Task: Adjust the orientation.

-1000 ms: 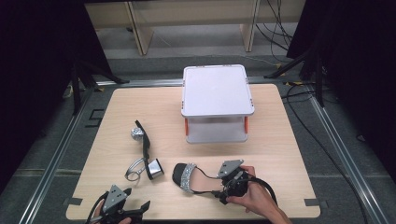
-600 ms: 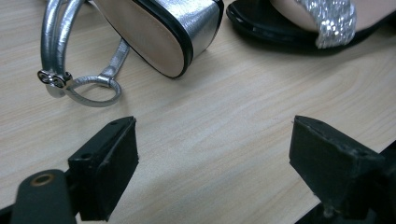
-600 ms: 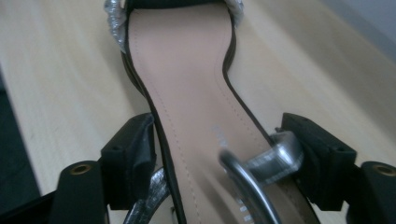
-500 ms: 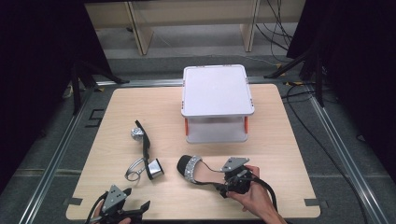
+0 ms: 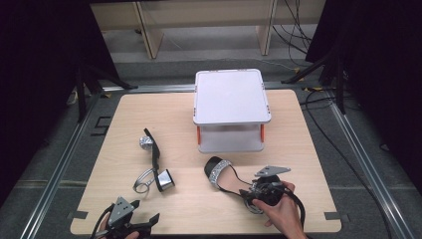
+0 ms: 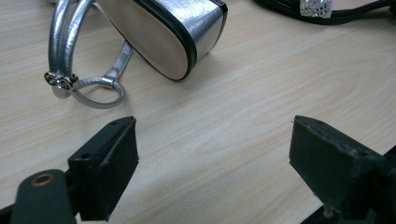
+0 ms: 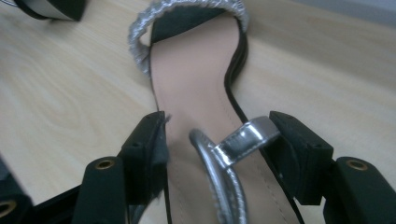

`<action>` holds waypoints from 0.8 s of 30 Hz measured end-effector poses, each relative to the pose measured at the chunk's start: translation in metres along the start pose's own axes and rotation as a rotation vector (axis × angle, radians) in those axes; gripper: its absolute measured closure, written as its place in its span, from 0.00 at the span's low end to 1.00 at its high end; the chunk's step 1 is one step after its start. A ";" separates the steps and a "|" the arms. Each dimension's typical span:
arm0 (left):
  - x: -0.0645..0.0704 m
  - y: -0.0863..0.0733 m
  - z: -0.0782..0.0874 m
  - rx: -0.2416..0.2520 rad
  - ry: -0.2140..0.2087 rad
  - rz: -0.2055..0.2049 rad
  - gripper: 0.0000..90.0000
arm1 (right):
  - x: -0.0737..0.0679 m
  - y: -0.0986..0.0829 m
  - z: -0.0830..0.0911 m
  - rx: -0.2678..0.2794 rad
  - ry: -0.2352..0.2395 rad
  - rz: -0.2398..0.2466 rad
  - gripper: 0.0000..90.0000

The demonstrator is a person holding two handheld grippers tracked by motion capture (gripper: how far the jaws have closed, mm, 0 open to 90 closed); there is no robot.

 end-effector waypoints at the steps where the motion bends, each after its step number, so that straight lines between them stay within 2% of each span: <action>1: 0.000 0.000 0.000 -0.005 0.003 -0.003 0.17 | 0.000 -0.003 0.000 0.008 0.019 -0.013 0.44; 3: 0.000 0.000 0.000 -0.005 0.005 0.000 0.17 | -0.001 -0.004 0.000 0.021 0.021 0.009 0.41; 4: 0.000 0.000 0.000 -0.002 0.003 0.005 0.17 | -0.002 -0.003 0.001 0.004 0.019 0.020 0.36; 5: 0.000 0.000 0.000 -0.005 0.003 -0.007 0.17 | -0.005 -0.001 0.002 -0.016 0.004 0.021 0.35; 6: -0.004 0.001 0.000 -0.013 0.001 -0.049 0.17 | -0.006 0.002 0.005 -0.004 -0.024 0.081 0.33; 7: -0.002 0.000 -0.001 -0.008 0.003 -0.014 0.17 | -0.006 0.005 0.008 0.007 -0.047 0.121 0.28; 8: -0.002 0.000 -0.001 -0.008 0.003 -0.014 0.17 | -0.008 0.016 0.016 0.030 -0.066 0.162 0.24; 9: -0.005 0.001 -0.001 -0.019 0.003 -0.056 0.17 | -0.008 0.016 0.016 0.030 -0.066 0.162 0.24; 10: -0.002 0.000 0.000 -0.023 0.013 -0.020 0.17 | -0.008 0.027 0.018 0.067 -0.023 0.216 0.24; 11: 0.000 0.000 -0.001 -0.007 0.005 0.000 0.17 | -0.010 0.031 0.016 0.044 -0.005 0.214 0.22; 13: 0.000 0.000 -0.001 -0.008 0.006 0.001 0.17 | -0.012 0.034 0.013 0.023 0.011 0.211 0.21; 14: -0.001 0.000 -0.001 -0.005 0.004 -0.001 0.17 | -0.014 0.039 0.001 -0.019 0.006 0.257 0.24; 15: -0.001 0.000 -0.001 -0.005 0.004 -0.001 0.17 | -0.014 0.039 0.001 -0.019 0.006 0.257 0.24; 16: -0.005 0.001 0.000 -0.020 0.003 -0.057 0.17 | -0.015 0.041 -0.012 -0.080 0.012 0.270 0.25; 17: -0.005 0.001 0.000 -0.020 0.003 -0.057 0.17 | -0.016 0.042 -0.018 -0.098 0.007 0.282 0.25; 18: -0.001 0.000 -0.001 -0.004 -0.002 -0.002 0.17 | -0.016 0.043 -0.022 -0.125 -0.011 0.300 0.24; 19: -0.001 0.000 -0.001 -0.004 -0.001 -0.002 0.17 | -0.018 0.042 -0.027 -0.164 -0.009 0.293 0.24; 21: -0.001 0.000 -0.001 -0.008 0.002 -0.003 0.17 | -0.018 0.042 -0.034 -0.194 -0.019 0.304 0.25; 22: -0.005 0.000 0.000 -0.021 0.001 -0.050 0.17 | -0.018 0.042 -0.034 -0.194 -0.019 0.304 0.25; 23: -0.001 -0.001 0.000 -0.007 0.004 0.009 0.17 | -0.018 0.041 -0.037 -0.209 -0.014 0.316 0.25; 24: -0.001 0.000 0.000 -0.003 0.002 0.000 0.17 | -0.019 0.040 -0.042 -0.231 -0.025 0.320 0.25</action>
Point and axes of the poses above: each handheld gripper's, and its own axes: z roughly backward along the jaws, y roughly out of its top, x roughly to its right, the point moved 2 cm from there along -z, roughly forward along the jaws, and after that the axes turned 3 degrees about -z, right-handed, at the moved point
